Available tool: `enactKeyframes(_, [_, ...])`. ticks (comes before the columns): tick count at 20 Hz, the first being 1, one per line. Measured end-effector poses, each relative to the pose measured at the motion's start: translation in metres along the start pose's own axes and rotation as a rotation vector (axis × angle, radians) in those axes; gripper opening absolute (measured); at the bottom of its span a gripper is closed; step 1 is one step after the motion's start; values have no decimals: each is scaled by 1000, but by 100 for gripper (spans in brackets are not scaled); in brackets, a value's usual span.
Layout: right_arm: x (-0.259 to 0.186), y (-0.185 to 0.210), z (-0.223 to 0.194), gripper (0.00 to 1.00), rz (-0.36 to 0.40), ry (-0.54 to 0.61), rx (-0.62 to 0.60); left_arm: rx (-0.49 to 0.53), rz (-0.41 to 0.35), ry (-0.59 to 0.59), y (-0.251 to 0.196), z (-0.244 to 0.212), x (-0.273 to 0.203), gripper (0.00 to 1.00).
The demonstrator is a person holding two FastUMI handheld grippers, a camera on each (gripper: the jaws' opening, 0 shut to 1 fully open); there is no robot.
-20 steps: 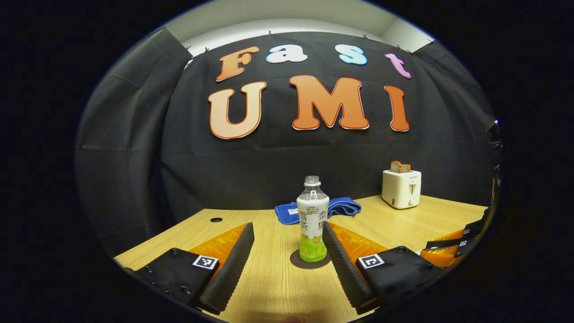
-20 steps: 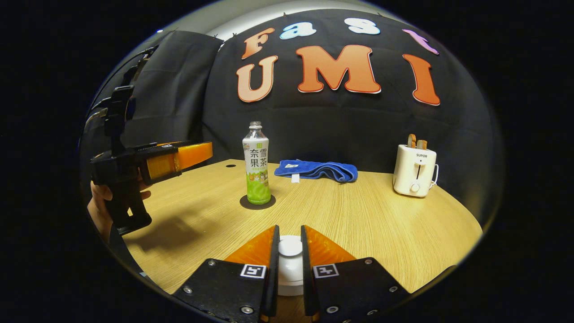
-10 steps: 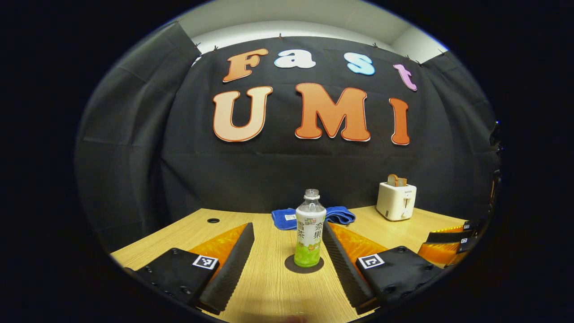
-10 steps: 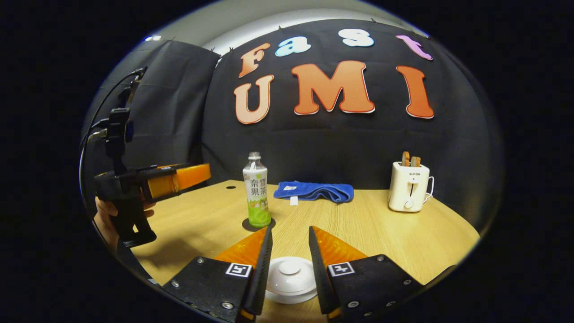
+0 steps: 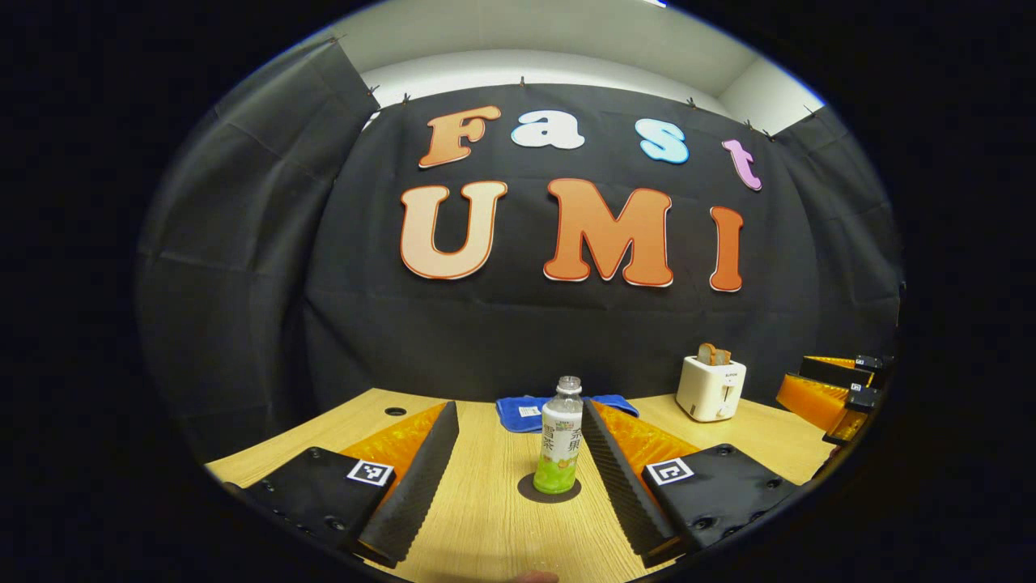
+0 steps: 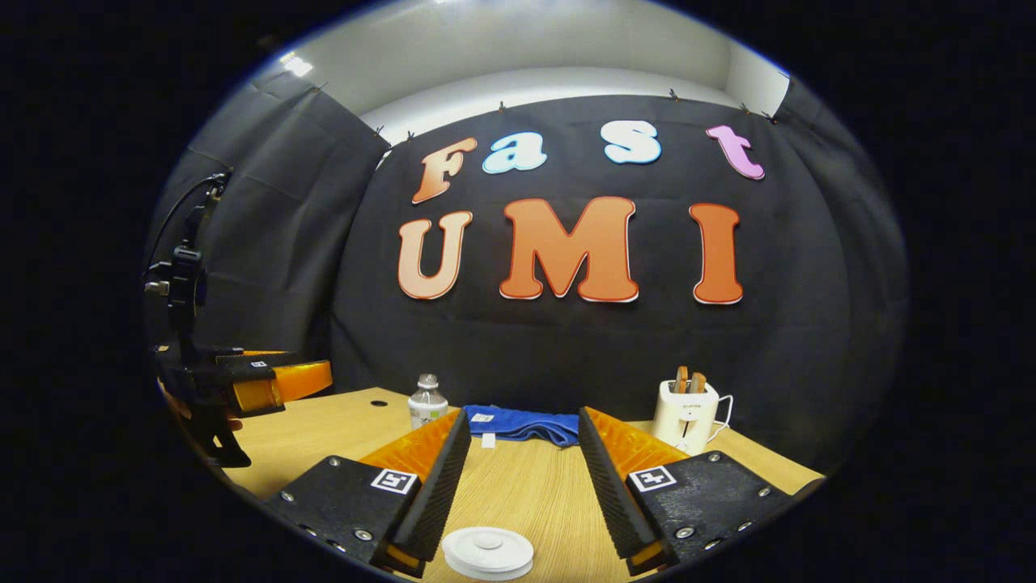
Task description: Open the teacup lid with one hand, grasp the water bottle and pour water into the teacup with the other hand; after pouring, place the water bottle on the coaster and then close the teacup lid.
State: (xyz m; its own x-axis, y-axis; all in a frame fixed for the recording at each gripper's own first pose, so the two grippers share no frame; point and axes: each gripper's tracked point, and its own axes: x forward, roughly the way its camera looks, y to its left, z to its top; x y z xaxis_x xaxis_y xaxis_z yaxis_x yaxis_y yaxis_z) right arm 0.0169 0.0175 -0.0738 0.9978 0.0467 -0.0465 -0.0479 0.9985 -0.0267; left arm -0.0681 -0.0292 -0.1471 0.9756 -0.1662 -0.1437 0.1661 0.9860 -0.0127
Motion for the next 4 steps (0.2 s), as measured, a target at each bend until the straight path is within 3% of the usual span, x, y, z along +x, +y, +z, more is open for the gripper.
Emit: enactKeyframes(4, [0, 4, 0, 81, -24, -14, 16, 49, 16, -13, 0, -10, -10, 96])
